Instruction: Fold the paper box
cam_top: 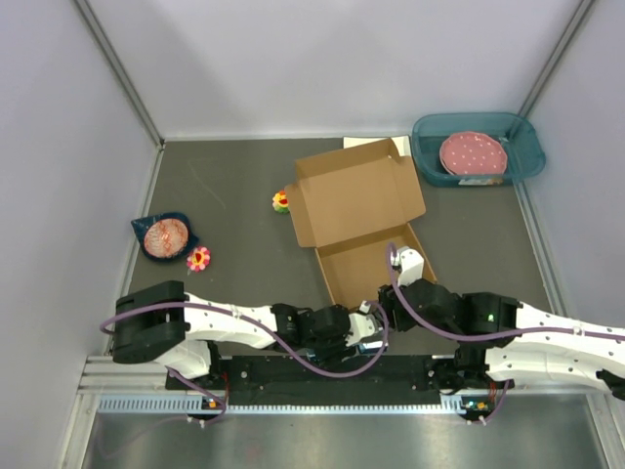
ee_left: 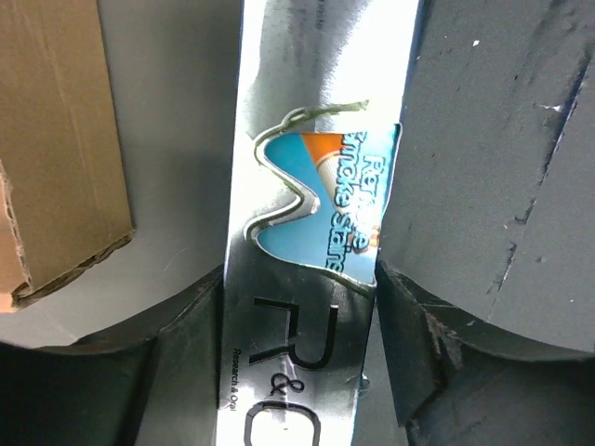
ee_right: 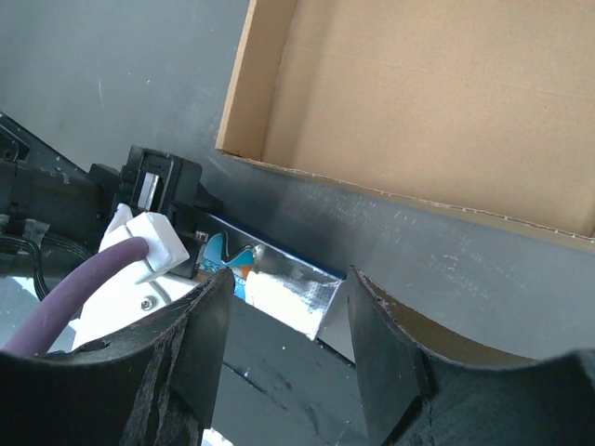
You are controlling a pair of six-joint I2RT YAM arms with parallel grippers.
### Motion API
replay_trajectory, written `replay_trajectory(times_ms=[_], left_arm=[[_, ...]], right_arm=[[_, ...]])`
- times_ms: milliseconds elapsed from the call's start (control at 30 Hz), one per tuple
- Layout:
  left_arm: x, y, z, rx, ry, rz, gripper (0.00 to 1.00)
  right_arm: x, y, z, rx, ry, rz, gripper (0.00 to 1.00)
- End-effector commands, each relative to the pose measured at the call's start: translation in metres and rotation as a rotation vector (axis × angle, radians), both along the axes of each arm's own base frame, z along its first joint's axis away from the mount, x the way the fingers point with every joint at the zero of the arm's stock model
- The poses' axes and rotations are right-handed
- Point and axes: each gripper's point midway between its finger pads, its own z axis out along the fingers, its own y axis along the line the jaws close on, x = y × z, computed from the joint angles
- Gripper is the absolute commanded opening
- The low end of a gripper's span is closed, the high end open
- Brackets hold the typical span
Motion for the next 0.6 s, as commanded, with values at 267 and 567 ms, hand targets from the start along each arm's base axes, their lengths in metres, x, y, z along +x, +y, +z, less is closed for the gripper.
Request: replay_trajectory(times_ms=[267,567], left_arm=[[-0.010,-0.007,0.003,-0.047,0.056,-0.003,0.43],[-0.022,-0.013,0.094,-0.225,-0.031,-0.021,0.40]], right_arm=[[-0.004,0.019,0.031,0.162,0.004,0.022,0.54],[0.000,0.011,0.068,0.194,-0.050,0.019,0.54]])
